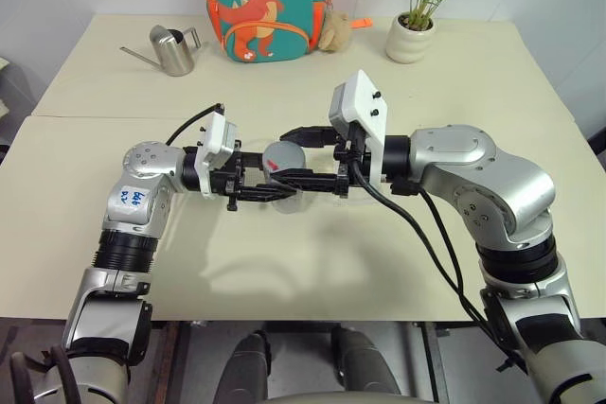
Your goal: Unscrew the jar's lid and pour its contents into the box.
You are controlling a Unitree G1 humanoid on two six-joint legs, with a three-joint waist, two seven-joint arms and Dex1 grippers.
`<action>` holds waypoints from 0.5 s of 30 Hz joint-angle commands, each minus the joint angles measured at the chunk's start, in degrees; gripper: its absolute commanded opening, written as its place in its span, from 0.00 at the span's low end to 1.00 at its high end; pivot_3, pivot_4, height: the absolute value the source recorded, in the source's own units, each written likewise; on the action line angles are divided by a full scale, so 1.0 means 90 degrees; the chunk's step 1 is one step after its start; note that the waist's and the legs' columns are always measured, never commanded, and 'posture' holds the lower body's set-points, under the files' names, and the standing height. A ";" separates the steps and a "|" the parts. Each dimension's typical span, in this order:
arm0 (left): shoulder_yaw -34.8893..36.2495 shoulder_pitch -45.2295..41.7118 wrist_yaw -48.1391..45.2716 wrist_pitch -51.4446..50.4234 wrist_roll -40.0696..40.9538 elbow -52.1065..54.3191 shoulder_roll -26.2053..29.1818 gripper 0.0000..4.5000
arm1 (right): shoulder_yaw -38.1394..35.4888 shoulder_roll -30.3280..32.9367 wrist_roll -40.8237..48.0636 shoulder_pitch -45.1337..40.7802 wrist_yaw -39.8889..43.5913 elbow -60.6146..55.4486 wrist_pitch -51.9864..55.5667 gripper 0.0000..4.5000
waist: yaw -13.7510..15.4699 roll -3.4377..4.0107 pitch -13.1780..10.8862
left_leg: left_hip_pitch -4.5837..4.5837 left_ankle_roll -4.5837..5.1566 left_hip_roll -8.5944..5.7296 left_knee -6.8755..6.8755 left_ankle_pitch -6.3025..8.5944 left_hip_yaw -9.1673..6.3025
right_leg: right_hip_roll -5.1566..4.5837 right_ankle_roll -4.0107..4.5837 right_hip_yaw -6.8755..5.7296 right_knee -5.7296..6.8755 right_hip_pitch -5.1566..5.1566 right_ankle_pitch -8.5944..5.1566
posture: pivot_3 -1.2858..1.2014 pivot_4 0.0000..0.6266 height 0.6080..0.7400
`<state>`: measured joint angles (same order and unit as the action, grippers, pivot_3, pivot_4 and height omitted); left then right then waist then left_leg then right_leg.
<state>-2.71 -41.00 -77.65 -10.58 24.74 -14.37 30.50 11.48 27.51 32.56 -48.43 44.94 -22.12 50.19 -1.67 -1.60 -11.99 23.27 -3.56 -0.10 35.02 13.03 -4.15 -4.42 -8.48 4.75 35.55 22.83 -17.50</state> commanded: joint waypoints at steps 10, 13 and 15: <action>0.0090 -0.0153 -0.0031 0.0063 0.0025 0.0082 0.0026 0.42 | 0.0039 0.0031 -0.0075 -0.0174 0.0084 -0.0120 -0.0049 0.60 | 0.0000 0.0000 0.0000 | 0.0000 0.0000 0.0000 0.0000 0.0000 0.0000 | 0.0000 0.0000 0.0000 0.0000 0.0000 0.0000 | 0.52 0.24 1.00; 0.0062 -0.0139 -0.0058 -0.0003 0.0026 0.0109 0.0052 0.42 | -0.0034 0.0023 -0.0029 -0.0234 0.0091 -0.0140 -0.0039 0.60 | 0.0000 0.0000 0.0000 | 0.0000 0.0000 0.0000 0.0000 0.0000 0.0000 | 0.0000 0.0000 0.0000 0.0000 0.0000 0.0000 | 0.52 0.24 1.00; 0.0034 -0.0137 -0.0082 -0.0071 0.0019 0.0114 0.0073 0.42 | -0.0099 0.0013 -0.0003 -0.0300 0.0100 -0.0122 -0.0049 0.60 | -0.0001 0.0000 0.0000 | 0.0000 0.0000 0.0000 0.0000 0.0000 0.0000 | 0.0000 0.0000 0.0000 0.0001 0.0000 0.0000 | 0.52 0.24 1.00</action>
<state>-2.71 -41.00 -77.87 -10.88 24.67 -14.40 30.53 11.91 27.56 31.74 -49.01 45.30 -22.02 50.29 -1.67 -1.60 -11.99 23.26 -3.56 -0.10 35.02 13.03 -4.15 -4.42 -8.48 4.75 35.55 22.83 -17.50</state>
